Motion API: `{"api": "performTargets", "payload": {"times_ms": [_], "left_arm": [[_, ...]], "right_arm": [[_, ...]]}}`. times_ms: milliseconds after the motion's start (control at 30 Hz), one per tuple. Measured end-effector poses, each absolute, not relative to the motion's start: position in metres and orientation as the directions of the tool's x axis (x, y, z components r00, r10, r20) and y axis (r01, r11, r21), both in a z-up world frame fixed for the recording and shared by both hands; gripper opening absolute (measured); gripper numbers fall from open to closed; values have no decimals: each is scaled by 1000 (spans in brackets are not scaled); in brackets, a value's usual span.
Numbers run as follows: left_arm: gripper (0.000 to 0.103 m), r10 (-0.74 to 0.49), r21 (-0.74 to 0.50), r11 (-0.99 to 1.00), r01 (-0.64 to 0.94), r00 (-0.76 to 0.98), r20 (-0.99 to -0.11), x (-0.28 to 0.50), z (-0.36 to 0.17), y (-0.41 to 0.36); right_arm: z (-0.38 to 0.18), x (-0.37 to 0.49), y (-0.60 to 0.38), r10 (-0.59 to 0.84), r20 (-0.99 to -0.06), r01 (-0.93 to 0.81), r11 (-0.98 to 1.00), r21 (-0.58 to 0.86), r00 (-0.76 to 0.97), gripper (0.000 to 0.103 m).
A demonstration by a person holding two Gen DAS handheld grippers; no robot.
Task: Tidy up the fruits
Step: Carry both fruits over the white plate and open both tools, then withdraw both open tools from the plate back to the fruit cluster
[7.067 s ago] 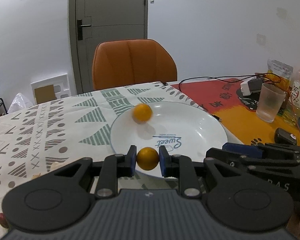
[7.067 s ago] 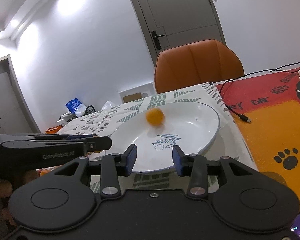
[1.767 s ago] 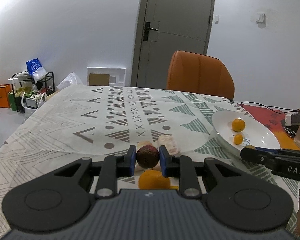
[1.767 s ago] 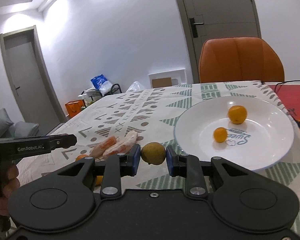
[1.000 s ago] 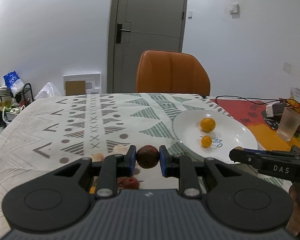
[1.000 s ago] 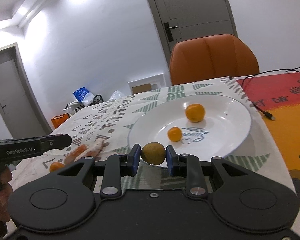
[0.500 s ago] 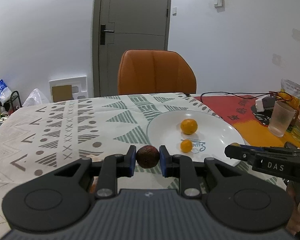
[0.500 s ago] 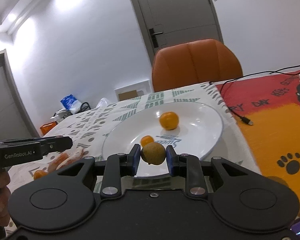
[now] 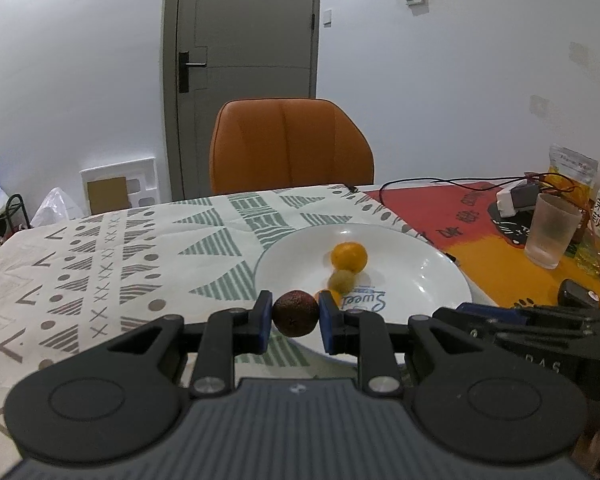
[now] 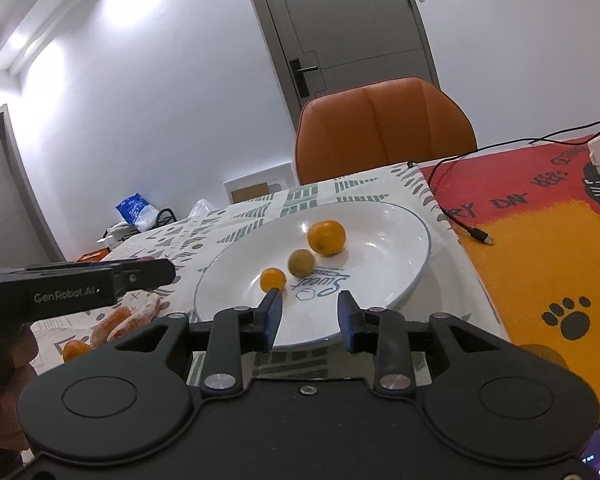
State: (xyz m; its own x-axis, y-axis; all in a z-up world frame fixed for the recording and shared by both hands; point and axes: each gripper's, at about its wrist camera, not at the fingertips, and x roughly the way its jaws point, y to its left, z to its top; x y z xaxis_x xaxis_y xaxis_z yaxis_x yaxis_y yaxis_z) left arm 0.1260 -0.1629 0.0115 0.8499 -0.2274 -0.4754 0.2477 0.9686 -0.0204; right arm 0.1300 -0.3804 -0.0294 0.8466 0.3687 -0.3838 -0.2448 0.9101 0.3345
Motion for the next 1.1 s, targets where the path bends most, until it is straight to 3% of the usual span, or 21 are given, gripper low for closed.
{"api": "performTargets", "payload": {"times_ms": [333, 533, 600, 767, 867, 1100], "left_arm": [[25, -252, -7, 961, 278, 860, -443, 133, 26, -179], [28, -229, -7, 967, 255, 854, -468, 134, 23, -173], [31, -217, -10, 970, 241, 852, -477, 134, 22, -168], [56, -181, -8, 980, 201, 864, -470, 127, 22, -154], [65, -164, -14, 984, 178, 870, -466, 122, 22, -143], [74, -121, -37, 992, 118, 875, -469, 113, 21, -116]], "right_arm": [[-31, 129, -382, 373, -384, -249, 909, 335, 844, 32], [-31, 129, -382, 379, -386, -256, 907, 334, 841, 35], [-30, 128, -380, 380, -386, -258, 907, 332, 841, 40], [-28, 126, -375, 379, -379, -262, 909, 325, 844, 56], [-26, 125, -372, 376, -377, -261, 910, 322, 846, 69], [-20, 122, -364, 373, -367, -259, 911, 322, 852, 95]]}}
